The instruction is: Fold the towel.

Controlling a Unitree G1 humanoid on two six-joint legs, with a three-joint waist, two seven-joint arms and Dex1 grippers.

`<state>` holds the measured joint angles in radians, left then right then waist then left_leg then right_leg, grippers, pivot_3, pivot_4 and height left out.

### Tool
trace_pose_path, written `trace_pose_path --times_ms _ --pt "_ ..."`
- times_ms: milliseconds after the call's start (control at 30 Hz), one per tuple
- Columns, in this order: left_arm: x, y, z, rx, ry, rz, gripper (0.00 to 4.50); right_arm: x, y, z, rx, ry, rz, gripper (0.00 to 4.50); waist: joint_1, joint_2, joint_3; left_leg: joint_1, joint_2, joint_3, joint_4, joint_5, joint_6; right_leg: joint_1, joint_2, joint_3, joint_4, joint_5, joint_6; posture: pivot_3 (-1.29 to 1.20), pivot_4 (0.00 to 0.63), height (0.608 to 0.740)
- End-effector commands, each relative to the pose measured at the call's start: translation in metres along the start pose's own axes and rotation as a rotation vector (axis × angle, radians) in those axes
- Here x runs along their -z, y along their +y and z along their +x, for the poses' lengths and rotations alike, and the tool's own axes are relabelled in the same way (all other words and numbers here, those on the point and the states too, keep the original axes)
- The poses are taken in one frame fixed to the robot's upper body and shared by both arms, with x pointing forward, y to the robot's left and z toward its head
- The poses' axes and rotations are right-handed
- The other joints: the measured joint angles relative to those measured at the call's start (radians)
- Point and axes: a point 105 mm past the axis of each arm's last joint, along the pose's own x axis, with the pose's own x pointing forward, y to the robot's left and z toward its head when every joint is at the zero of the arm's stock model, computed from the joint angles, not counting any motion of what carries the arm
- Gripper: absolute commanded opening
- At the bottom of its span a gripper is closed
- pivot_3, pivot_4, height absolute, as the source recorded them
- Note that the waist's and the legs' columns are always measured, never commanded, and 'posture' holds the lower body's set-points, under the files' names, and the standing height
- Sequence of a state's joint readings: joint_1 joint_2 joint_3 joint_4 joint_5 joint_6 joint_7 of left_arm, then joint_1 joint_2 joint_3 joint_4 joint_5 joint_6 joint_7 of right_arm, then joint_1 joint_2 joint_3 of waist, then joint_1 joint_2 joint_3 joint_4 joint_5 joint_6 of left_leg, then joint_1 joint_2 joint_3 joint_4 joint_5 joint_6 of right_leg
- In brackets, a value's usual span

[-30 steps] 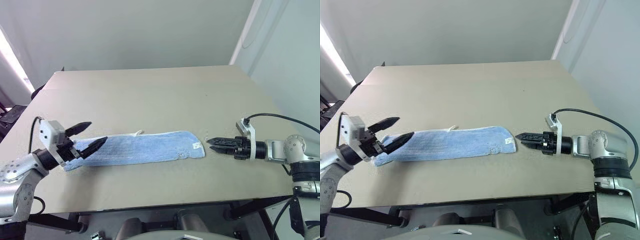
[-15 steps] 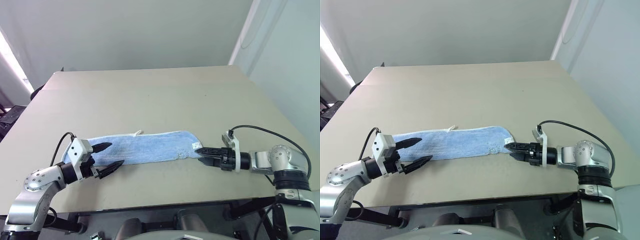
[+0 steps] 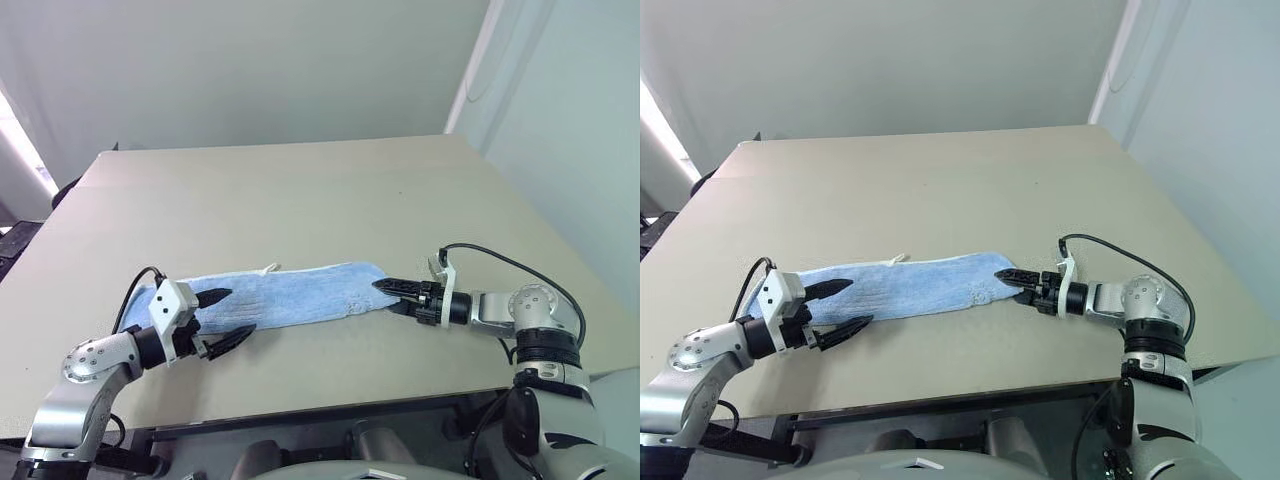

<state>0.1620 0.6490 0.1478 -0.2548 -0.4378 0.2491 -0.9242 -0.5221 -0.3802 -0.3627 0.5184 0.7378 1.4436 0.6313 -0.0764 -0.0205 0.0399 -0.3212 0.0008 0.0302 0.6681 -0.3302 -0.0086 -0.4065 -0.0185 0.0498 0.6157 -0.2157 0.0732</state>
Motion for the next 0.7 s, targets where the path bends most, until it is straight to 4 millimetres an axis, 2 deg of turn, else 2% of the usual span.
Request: trace_pose_path --times_ms 33,233,267,400,500,600,700 --pt "-0.008 0.002 0.000 -0.005 -0.018 0.024 4.50 -0.010 0.002 0.005 0.033 -0.040 -0.040 2.36 -0.001 0.000 0.000 0.000 0.000 0.000 0.000 0.000 0.000 0.000 0.000 0.000 0.000 0.000 0.000 0.00 0.000 0.740" --pt "-0.004 0.007 -0.007 -0.033 0.014 0.007 4.50 -0.016 0.006 0.001 0.008 -0.065 -0.047 0.23 -0.009 -0.002 -0.001 0.000 0.002 0.000 -0.002 0.000 0.000 0.000 0.002 0.001 -0.001 0.000 0.000 0.00 0.000 0.740" --pt "-0.003 0.008 -0.008 -0.041 0.018 0.005 4.50 -0.017 0.005 -0.001 0.014 -0.068 -0.058 0.03 -0.009 -0.002 -0.001 0.000 0.002 0.000 -0.002 0.000 0.000 0.000 0.002 0.001 -0.001 0.000 0.000 0.00 0.000 0.740" --pt "0.000 0.013 -0.013 -0.070 0.026 -0.001 4.50 -0.024 0.022 -0.025 -0.022 -0.055 -0.167 0.03 0.002 0.002 0.002 0.000 0.001 0.000 -0.001 0.000 0.000 -0.002 0.001 0.001 -0.003 0.000 0.000 0.00 0.000 0.740" --pt "0.000 0.016 -0.014 -0.081 0.033 0.005 4.50 -0.029 0.021 -0.050 0.024 -0.052 -0.244 0.03 0.016 0.008 0.003 -0.006 -0.002 -0.001 -0.002 -0.001 0.002 -0.006 -0.002 0.000 -0.003 -0.002 0.002 0.00 0.000 0.740" --pt "-0.001 0.018 -0.014 -0.087 0.035 0.007 4.50 -0.042 0.025 -0.085 0.080 -0.091 -0.403 0.03 0.022 0.009 0.003 -0.020 -0.003 -0.001 -0.002 -0.002 0.004 -0.020 -0.002 0.000 -0.003 0.001 0.005 0.00 0.000 0.740" --pt "0.000 0.020 -0.015 -0.091 0.047 0.010 4.50 -0.047 0.029 -0.108 0.162 -0.034 -0.564 0.03 0.030 0.011 0.004 -0.020 -0.003 0.000 -0.002 -0.005 0.009 -0.020 -0.002 0.001 -0.003 0.001 0.006 0.00 0.000 0.740"
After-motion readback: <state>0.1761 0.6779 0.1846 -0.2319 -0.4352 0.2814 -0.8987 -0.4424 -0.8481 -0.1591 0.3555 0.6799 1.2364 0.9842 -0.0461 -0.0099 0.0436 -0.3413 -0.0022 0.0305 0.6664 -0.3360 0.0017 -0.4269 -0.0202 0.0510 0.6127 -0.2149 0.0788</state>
